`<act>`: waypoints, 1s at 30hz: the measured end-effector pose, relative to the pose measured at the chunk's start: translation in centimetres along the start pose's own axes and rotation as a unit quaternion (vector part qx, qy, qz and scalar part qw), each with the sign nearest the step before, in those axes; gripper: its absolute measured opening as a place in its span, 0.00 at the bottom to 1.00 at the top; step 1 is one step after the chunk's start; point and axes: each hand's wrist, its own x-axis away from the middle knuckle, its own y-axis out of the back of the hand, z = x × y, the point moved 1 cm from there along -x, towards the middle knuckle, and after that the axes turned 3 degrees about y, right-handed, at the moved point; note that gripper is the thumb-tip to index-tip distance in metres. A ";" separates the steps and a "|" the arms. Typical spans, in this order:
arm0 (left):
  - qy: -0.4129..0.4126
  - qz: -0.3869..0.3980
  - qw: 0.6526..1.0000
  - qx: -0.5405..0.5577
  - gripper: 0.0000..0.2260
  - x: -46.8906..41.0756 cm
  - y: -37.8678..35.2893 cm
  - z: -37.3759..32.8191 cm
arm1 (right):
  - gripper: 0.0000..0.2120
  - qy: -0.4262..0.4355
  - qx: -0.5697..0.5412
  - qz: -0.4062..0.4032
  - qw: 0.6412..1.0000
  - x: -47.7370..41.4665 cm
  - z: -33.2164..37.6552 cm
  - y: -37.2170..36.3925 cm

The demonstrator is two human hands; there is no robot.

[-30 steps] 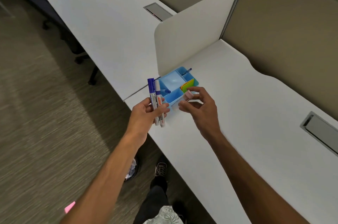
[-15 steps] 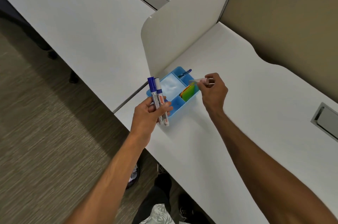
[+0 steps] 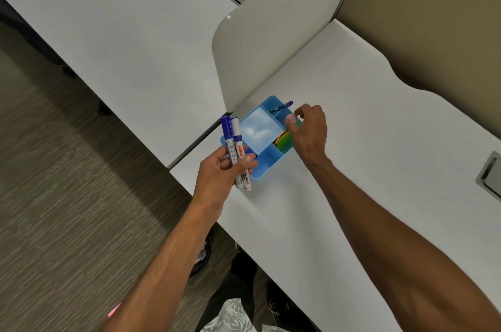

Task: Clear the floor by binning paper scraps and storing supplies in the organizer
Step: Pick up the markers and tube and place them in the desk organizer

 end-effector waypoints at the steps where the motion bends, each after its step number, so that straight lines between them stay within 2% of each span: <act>1: 0.000 0.001 1.000 0.000 0.17 -0.1 0.0 -0.1 | 0.09 -0.003 0.006 0.002 1.000 -0.1 0.0 -0.2; 14: 0.006 0.010 1.000 -0.004 0.16 -1.3 0.0 -0.6 | 0.15 -0.007 0.073 0.044 0.996 -0.4 0.7 -0.6; 17: 0.002 0.014 1.000 -0.012 0.17 -1.3 0.1 -0.8 | 0.11 -0.002 0.032 0.030 0.999 0.0 1.7 0.4; 19: 0.001 0.017 1.000 -0.021 0.17 -1.3 0.3 -0.9 | 0.08 0.025 -0.037 0.033 0.998 0.3 3.0 1.3; 21: -0.001 0.027 0.999 -0.035 0.16 -1.3 0.4 -1.0 | 0.05 0.042 -0.164 0.090 0.982 0.6 4.5 2.2; 23: 0.002 0.039 0.998 -0.047 0.16 -1.2 0.5 -1.2 | 0.09 0.053 -0.285 0.206 0.935 0.9 6.3 3.2; 24: 0.004 0.048 0.997 -0.053 0.16 -1.1 0.6 -1.3 | 0.11 0.070 -0.310 0.262 0.911 1.1 7.1 3.6; 26: 0.005 0.072 0.995 -0.073 0.16 -1.0 0.8 -1.5 | 0.15 0.111 -0.298 0.338 0.886 1.4 8.5 4.5; 30: 0.002 0.108 0.986 -0.127 0.16 -0.9 1.4 -1.8 | 0.13 0.167 -0.266 0.393 0.864 1.5 10.2 5.9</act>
